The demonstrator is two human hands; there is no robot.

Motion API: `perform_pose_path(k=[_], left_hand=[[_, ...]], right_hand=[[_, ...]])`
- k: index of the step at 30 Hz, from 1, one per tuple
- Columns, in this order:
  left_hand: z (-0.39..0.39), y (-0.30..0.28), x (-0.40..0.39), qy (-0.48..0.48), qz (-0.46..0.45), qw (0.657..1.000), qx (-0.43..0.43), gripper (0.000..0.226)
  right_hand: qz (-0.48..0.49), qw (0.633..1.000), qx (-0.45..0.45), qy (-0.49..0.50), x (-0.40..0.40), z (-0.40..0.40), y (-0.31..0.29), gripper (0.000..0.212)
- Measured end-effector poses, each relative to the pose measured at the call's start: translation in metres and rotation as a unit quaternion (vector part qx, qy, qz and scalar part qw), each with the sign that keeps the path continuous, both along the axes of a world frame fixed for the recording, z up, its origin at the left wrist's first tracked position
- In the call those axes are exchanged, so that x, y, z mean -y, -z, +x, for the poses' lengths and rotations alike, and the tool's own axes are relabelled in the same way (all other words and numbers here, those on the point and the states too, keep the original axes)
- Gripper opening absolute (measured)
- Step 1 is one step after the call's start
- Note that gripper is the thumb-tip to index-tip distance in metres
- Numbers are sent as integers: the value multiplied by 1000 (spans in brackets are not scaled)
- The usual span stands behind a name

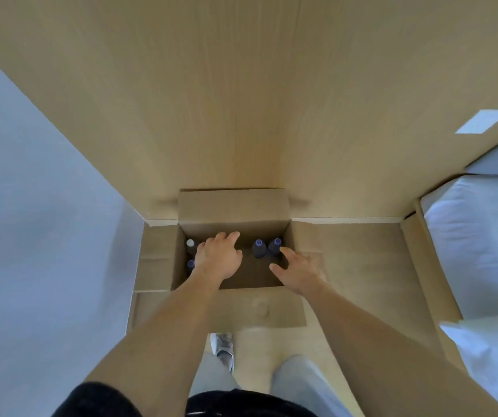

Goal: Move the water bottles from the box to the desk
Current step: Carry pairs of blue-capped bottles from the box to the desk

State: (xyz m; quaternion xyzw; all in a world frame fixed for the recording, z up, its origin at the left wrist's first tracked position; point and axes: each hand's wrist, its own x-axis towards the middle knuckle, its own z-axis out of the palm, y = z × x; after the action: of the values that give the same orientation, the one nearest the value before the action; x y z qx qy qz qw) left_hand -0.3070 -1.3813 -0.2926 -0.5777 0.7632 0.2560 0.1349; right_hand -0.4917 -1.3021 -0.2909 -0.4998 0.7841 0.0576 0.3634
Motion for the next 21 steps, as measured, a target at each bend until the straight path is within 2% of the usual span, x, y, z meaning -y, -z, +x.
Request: perform_pose_path(k=[12, 21], left_hand=[[-20, 102, 76, 52, 72, 996, 2, 57], [-38, 259, 90, 37, 105, 994, 5, 61]], right_hand=[[68, 994, 24, 83, 63, 0, 97, 66], [118, 981, 78, 135, 84, -18, 262, 68]])
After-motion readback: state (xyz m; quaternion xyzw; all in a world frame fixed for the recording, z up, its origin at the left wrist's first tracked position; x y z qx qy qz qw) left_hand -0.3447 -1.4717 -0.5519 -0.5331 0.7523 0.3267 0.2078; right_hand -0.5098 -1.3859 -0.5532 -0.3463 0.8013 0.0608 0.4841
